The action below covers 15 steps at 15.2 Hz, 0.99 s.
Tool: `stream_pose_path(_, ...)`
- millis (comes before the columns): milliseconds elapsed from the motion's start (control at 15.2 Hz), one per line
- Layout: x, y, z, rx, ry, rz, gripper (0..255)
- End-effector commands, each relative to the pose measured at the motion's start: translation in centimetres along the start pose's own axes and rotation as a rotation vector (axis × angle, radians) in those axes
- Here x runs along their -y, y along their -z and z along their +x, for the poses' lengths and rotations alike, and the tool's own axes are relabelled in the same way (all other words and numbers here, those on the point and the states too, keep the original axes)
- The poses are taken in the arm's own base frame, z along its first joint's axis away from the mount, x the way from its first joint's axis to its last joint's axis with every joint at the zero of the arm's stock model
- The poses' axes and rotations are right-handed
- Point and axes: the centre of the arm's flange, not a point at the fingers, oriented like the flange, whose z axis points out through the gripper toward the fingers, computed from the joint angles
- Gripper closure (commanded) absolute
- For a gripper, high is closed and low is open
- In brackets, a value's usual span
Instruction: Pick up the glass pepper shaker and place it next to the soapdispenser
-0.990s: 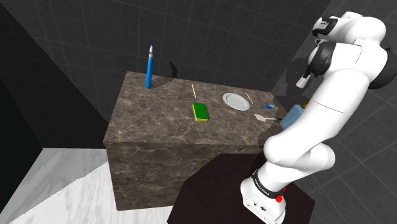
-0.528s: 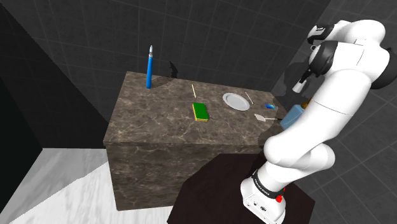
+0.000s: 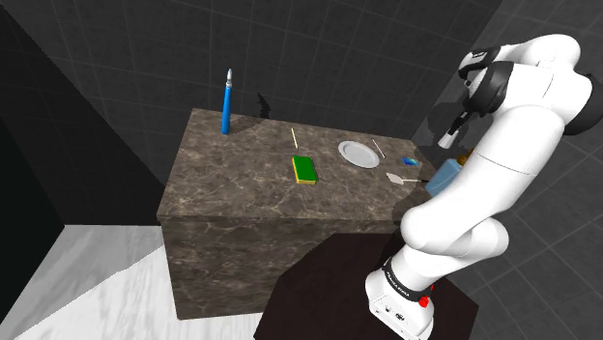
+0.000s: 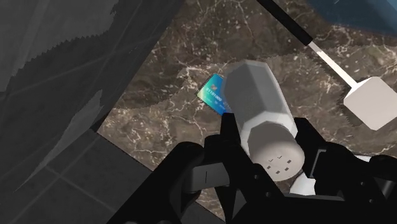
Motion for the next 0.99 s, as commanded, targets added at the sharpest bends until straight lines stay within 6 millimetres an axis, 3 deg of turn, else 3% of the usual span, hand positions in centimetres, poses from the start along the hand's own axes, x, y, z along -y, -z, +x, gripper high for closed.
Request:
stream_pose_path(0,0.1,-1.1,0.0,0.000,0.000,-0.001,255)
stream_pose_path(924,0.8,-8.4,-0.1,0.000,0.000,-0.001,255)
